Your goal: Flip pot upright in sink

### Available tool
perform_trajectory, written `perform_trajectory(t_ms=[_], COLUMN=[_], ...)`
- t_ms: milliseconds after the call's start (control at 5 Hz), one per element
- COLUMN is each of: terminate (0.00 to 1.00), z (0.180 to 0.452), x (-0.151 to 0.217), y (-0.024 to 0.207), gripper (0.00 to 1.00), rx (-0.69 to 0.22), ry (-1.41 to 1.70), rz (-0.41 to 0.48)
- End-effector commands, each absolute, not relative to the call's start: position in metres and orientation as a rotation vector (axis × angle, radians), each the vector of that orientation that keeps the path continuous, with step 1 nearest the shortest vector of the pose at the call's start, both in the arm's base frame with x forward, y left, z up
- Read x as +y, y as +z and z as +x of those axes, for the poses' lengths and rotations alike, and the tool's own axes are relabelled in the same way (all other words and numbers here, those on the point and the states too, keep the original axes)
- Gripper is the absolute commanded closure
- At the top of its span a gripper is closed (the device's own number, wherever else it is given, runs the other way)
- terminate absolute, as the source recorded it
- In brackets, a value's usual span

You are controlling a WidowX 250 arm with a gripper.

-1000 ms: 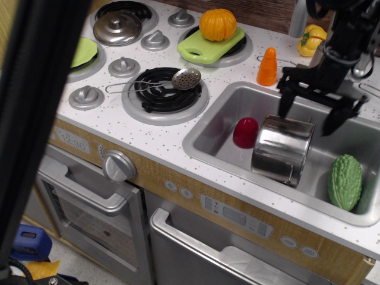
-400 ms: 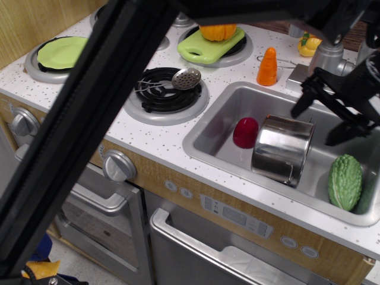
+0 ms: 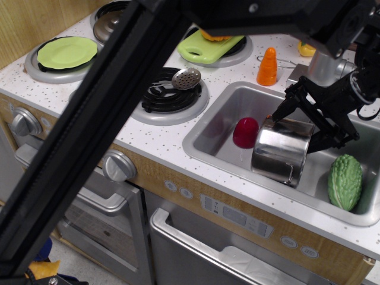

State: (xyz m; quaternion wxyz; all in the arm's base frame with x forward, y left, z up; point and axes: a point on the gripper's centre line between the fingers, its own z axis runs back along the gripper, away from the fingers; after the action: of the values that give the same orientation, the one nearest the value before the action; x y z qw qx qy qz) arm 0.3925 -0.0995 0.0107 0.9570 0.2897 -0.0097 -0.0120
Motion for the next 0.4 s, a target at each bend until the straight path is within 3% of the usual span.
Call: perform_trajectory(t_ms=[0, 200], terminate=[0.00, 0.00], z=[0.4002, 0.3984], x=[-0.0857, -0.0832], y=[0.0377, 0.0356], gripper=[0.00, 1.00], rx=[-0.096, -0.099], ry=[-0.019, -0.007], rz=[0.578, 0.568])
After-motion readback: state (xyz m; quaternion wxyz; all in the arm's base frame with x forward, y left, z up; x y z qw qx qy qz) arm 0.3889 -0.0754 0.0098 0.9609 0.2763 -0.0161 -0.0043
